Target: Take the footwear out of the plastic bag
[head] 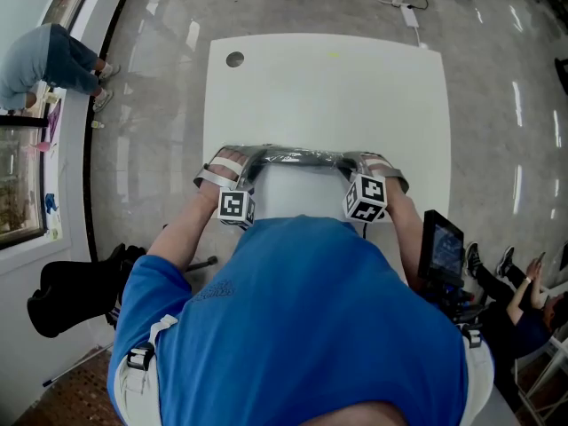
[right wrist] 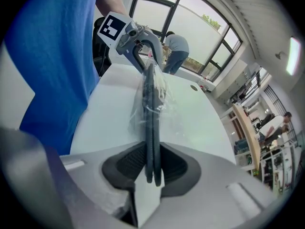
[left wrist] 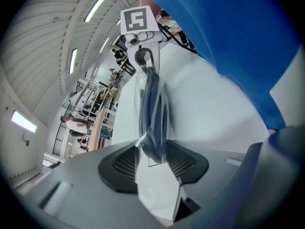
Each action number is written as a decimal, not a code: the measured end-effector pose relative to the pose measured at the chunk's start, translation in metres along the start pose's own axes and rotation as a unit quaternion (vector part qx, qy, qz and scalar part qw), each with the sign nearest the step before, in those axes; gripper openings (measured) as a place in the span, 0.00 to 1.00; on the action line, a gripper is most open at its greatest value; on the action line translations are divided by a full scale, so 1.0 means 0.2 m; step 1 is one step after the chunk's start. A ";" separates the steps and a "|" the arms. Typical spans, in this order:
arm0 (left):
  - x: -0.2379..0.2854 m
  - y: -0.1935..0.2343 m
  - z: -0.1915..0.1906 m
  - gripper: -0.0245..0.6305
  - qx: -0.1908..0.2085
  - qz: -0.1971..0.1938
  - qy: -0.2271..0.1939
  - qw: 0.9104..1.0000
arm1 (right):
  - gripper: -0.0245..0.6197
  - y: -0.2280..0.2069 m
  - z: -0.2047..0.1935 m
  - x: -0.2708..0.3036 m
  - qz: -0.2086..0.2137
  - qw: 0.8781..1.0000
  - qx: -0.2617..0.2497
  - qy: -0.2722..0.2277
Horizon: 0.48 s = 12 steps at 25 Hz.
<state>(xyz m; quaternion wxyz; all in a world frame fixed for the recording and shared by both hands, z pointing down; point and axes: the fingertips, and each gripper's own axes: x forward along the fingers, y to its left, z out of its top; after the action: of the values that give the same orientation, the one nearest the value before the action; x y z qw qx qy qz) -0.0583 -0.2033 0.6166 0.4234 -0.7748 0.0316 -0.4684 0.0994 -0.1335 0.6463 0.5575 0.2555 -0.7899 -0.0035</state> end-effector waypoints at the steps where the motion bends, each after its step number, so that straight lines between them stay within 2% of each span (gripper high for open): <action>1: 0.00 0.00 -0.01 0.29 0.000 0.001 0.001 1.000 | 0.17 -0.01 -0.03 -0.01 -0.001 1.000 0.006 0.006; 6: 0.01 0.01 -0.03 0.21 -0.009 0.004 0.003 1.000 | 0.17 -0.03 -0.18 -0.03 -0.004 0.999 0.033 0.023; 12: 0.02 0.02 -0.01 0.14 -0.014 0.007 0.000 1.000 | 0.19 -0.02 -0.13 -0.02 -0.006 1.000 0.023 0.014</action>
<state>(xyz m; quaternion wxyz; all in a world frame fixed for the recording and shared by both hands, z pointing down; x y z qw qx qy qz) -0.0554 -0.2085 0.6176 0.4156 -0.7804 0.0439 -0.4651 0.1241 -0.1284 0.6514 0.5625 0.2731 -0.7803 0.0153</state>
